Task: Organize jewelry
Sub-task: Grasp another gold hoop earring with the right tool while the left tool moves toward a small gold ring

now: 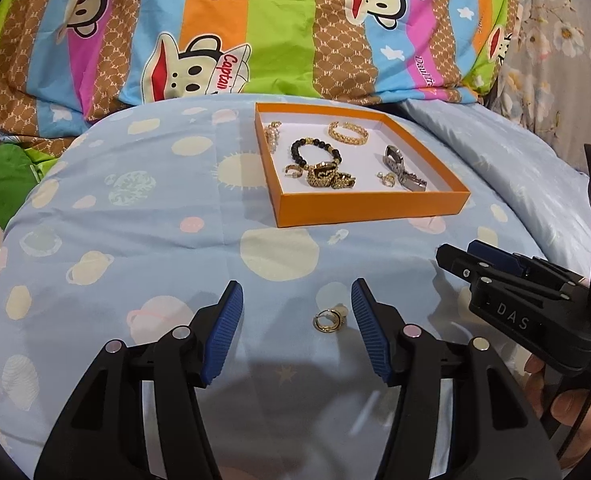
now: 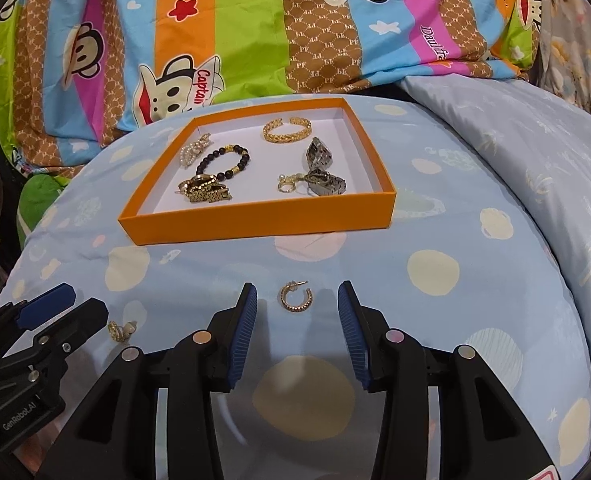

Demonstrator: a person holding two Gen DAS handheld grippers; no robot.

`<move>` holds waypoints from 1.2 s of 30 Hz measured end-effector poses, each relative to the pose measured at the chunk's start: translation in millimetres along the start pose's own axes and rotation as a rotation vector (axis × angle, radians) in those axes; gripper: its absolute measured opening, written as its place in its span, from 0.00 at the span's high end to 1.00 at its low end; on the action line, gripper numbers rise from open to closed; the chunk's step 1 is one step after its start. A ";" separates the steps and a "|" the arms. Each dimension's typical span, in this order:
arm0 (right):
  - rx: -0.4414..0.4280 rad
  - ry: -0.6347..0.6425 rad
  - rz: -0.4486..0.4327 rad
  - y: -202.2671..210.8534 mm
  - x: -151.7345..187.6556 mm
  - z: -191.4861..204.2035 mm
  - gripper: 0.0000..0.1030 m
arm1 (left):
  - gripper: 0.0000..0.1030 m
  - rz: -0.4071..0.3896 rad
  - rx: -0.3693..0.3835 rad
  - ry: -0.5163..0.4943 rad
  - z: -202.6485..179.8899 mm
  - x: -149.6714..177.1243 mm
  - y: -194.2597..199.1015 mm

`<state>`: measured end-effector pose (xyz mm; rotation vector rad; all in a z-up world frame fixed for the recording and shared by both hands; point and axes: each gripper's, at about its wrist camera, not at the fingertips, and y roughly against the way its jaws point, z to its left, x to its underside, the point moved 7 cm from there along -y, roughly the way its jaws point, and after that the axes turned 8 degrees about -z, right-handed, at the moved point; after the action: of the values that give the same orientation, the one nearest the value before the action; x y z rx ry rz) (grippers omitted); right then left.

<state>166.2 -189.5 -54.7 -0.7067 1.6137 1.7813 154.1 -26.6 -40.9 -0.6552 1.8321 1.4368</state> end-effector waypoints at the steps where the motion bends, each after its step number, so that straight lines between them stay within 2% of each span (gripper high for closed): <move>1: 0.002 -0.001 0.007 -1.6 0.4 -0.3 0.59 | 0.47 0.003 -0.002 0.000 0.4 0.3 -0.9; 26: 0.007 -0.012 0.037 -9.6 2.9 1.4 0.59 | 0.47 0.019 -0.002 0.014 2.9 2.1 -6.3; 28: 0.010 -0.013 0.037 -9.4 3.1 0.9 0.61 | 0.46 0.019 -0.004 0.015 3.1 2.1 -6.4; 33: 0.012 -0.031 0.036 -8.9 3.5 -2.7 0.74 | 0.43 0.019 0.000 0.019 3.0 2.7 -5.7; 35: 0.010 -0.034 0.036 -9.1 3.0 -3.5 0.83 | 0.43 0.019 0.001 0.016 2.2 2.6 -5.4; 36: 0.009 -0.036 0.035 -8.9 3.1 -3.9 0.84 | 0.42 0.021 0.004 0.014 1.6 2.7 -5.3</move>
<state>170.8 -192.6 -63.3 -0.6425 1.6187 1.8000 156.8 -26.3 -46.5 -0.6478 1.8578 1.4448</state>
